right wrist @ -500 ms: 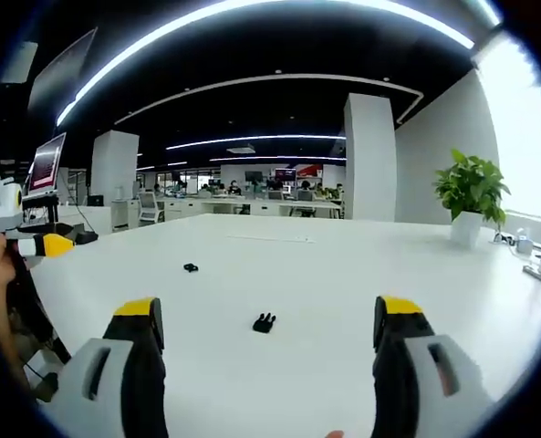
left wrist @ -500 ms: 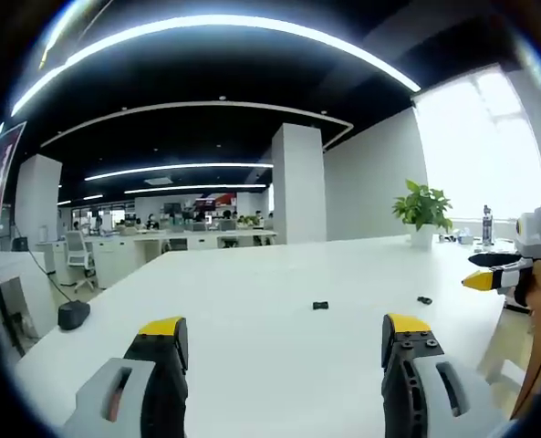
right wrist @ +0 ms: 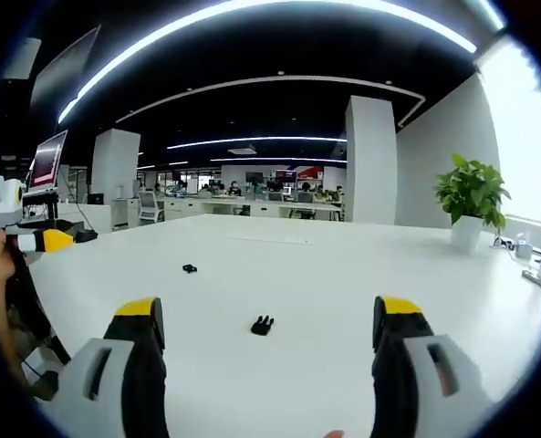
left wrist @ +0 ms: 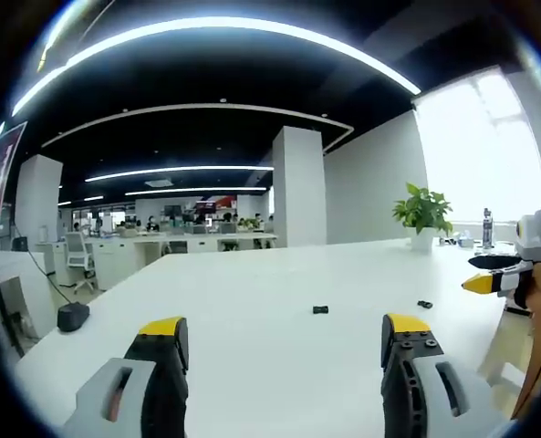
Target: Snap the two parts of the plastic buckle together until the buckle closes and remains connected.
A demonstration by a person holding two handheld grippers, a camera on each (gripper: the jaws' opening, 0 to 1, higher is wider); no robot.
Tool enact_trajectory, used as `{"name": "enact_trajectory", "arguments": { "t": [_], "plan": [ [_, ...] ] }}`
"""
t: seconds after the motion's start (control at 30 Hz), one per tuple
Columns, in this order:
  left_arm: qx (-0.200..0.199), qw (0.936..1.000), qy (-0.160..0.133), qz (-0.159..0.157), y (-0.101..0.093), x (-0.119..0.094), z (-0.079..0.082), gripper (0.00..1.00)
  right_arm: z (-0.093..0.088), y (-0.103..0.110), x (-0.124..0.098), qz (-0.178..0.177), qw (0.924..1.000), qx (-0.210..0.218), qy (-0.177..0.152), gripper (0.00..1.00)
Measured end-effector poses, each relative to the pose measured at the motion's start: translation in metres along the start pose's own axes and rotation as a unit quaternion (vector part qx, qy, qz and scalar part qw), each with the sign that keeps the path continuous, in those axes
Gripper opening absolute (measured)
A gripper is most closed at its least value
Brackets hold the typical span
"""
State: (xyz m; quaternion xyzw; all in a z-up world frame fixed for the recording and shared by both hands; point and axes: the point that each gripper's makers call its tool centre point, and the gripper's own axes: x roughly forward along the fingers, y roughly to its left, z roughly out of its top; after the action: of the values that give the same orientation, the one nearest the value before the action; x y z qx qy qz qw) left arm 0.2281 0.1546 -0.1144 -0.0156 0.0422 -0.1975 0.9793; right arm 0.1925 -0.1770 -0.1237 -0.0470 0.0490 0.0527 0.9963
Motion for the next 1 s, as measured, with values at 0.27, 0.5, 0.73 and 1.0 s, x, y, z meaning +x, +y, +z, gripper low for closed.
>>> {"name": "enact_trajectory", "arguments": {
  "t": [0.27,0.5,0.73,1.0],
  "plan": [
    [0.0,1.0,0.0,0.0,0.0,0.0,-0.001,0.88,-0.008,-0.005,0.007,-0.006,0.9999,0.001,0.01,0.93],
    [0.0,1.0,0.002,-0.001,0.0,0.001,-0.002,0.88,-0.015,-0.005,0.013,-0.004,0.9998,0.006,0.019,0.92],
    [0.0,1.0,0.003,-0.003,-0.002,0.002,-0.004,0.87,-0.018,-0.007,0.017,-0.009,0.9997,0.006,0.021,0.9],
    [0.001,1.0,0.005,-0.004,-0.002,0.003,-0.004,0.87,-0.022,-0.006,0.022,-0.006,0.9996,0.008,0.027,0.89]
  ]
}}
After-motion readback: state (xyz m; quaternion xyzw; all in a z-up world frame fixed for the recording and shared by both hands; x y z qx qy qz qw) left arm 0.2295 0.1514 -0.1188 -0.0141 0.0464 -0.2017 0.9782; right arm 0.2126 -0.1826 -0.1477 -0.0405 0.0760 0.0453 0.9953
